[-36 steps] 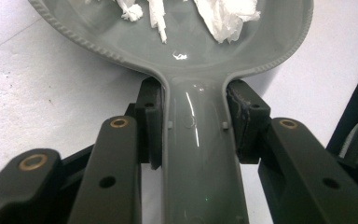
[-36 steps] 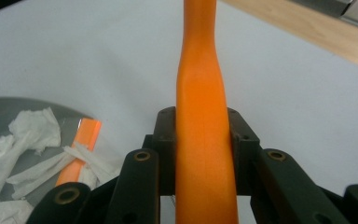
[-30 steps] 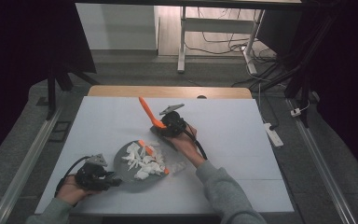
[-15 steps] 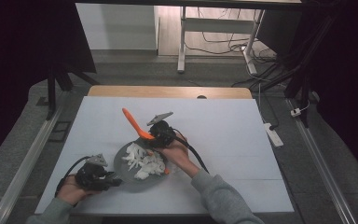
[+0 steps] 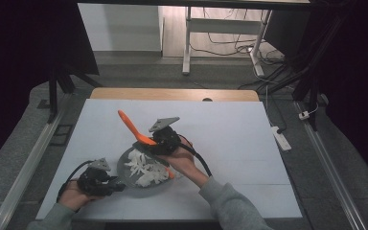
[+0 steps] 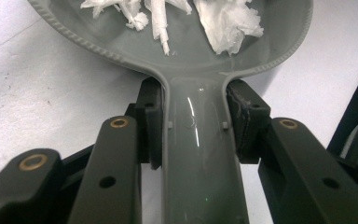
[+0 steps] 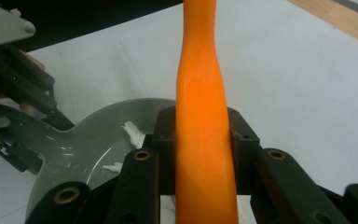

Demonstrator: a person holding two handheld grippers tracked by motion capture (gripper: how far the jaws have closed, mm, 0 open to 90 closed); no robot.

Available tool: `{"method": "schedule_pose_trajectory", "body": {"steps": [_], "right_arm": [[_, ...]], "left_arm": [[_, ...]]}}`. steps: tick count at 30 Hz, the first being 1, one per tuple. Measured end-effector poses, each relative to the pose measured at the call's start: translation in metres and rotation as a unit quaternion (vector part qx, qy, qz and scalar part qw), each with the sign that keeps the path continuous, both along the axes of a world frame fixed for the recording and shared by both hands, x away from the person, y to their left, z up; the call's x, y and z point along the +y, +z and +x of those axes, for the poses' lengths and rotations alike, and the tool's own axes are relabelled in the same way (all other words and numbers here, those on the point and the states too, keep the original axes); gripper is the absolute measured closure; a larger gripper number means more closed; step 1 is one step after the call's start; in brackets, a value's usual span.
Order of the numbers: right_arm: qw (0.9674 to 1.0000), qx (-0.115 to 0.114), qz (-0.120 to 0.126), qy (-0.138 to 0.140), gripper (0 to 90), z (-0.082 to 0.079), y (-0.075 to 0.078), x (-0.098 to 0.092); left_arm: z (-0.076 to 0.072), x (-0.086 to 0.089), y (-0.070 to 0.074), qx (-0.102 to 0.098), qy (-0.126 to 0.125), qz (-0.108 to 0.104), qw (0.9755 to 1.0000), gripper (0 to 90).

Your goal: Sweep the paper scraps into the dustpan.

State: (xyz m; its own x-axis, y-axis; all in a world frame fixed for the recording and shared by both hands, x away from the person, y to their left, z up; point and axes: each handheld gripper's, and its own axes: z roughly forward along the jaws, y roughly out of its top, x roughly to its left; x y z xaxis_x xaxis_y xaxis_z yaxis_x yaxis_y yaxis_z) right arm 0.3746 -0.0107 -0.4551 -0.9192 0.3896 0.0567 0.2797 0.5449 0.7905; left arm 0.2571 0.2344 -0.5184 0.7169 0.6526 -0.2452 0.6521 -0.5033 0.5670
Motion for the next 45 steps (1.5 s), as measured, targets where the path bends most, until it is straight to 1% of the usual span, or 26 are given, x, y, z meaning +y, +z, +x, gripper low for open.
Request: {"method": "schedule_pose_trajectory", "body": {"steps": [1, 3, 5, 9, 12, 16, 17, 21, 24, 26, 28, 30, 31, 36, 38, 41, 43, 45], "right_arm": [[1.0000, 0.002, 0.003, -0.003, 70.0, 0.000, 0.001, -0.002], [0.9999, 0.000, 0.011, -0.008, 70.0, 0.001, 0.003, -0.006], [0.9997, -0.006, 0.019, -0.015, 70.0, 0.001, 0.007, -0.011], [0.9985, -0.015, 0.033, -0.041, 70.0, 0.004, 0.012, -0.026], [0.9974, -0.024, 0.023, -0.064, 70.0, 0.007, 0.010, -0.038], [0.9956, -0.014, 0.017, -0.091, 70.0, 0.010, 0.003, -0.056], [0.9949, -0.009, 0.016, -0.099, 70.0, 0.010, 0.001, -0.061], [0.9914, 0.002, 0.005, -0.131, 70.0, 0.008, -0.007, -0.082], [0.9878, 0.011, -0.002, -0.156, 70.0, 0.006, -0.012, -0.095], [0.9858, 0.020, -0.009, -0.167, 70.0, 0.005, -0.018, -0.100], [0.9846, 0.028, -0.019, -0.171, 70.0, 0.004, -0.025, -0.101], [0.9845, 0.035, -0.030, -0.169, 70.0, 0.004, -0.030, -0.099], [0.9850, 0.038, -0.032, -0.165, 70.0, 0.004, -0.032, -0.096], [0.9886, 0.034, -0.049, -0.138, 70.0, -0.006, -0.036, -0.071], [0.9902, 0.036, -0.049, -0.125, 70.1, -0.012, -0.036, -0.059], [0.9936, 0.049, -0.029, -0.097, 70.0, -0.020, -0.034, -0.042], [0.9956, 0.047, -0.020, -0.079, 70.0, -0.027, -0.030, -0.029], [0.9971, 0.045, -0.005, -0.061, 70.0, -0.032, -0.026, -0.017]], "left_arm": [[0.000, 0.000, 0.000, 0.000, 0.000, 0.001, 1.0000, 61.1], [0.000, 0.000, 0.000, 0.000, 0.000, 0.000, 1.0000, 61.1], [0.000, 0.000, 0.000, 0.001, -0.001, 0.000, 1.0000, 61.1], [-0.001, 0.001, 0.000, 0.001, -0.005, -0.001, 1.0000, 61.1], [-0.002, 0.001, 0.000, 0.002, -0.011, -0.001, 0.9999, 61.1], [-0.004, 0.001, 0.000, 0.001, -0.017, 0.000, 0.9999, 61.1], [-0.004, 0.000, 0.000, 0.001, -0.017, 0.000, 0.9999, 61.1], [-0.006, -0.001, 0.000, 0.003, -0.016, 0.002, 0.9999, 61.1], [-0.008, -0.002, 0.001, 0.003, -0.017, 0.003, 0.9998, 61.1], [-0.008, -0.004, 0.001, 0.003, -0.018, 0.003, 0.9998, 61.1], [-0.008, -0.006, 0.001, 0.002, -0.020, 0.004, 0.9998, 61.1], [-0.009, -0.008, 0.001, 0.003, -0.021, 0.004, 0.9998, 61.1], [-0.009, -0.008, 0.001, 0.003, -0.022, 0.004, 0.9998, 61.1], [-0.008, -0.009, 0.001, 0.004, -0.021, 0.002, 0.9998, 61.1], [-0.008, -0.009, 0.000, 0.004, -0.021, 0.002, 0.9998, 61.1], [-0.008, -0.009, 0.000, 0.004, -0.021, 0.002, 0.9998, 61.1], [-0.008, -0.009, 0.000, 0.005, -0.021, 0.003, 0.9998, 61.1], [-0.008, -0.009, 0.000, 0.006, -0.021, 0.002, 0.9998, 61.1]]}}
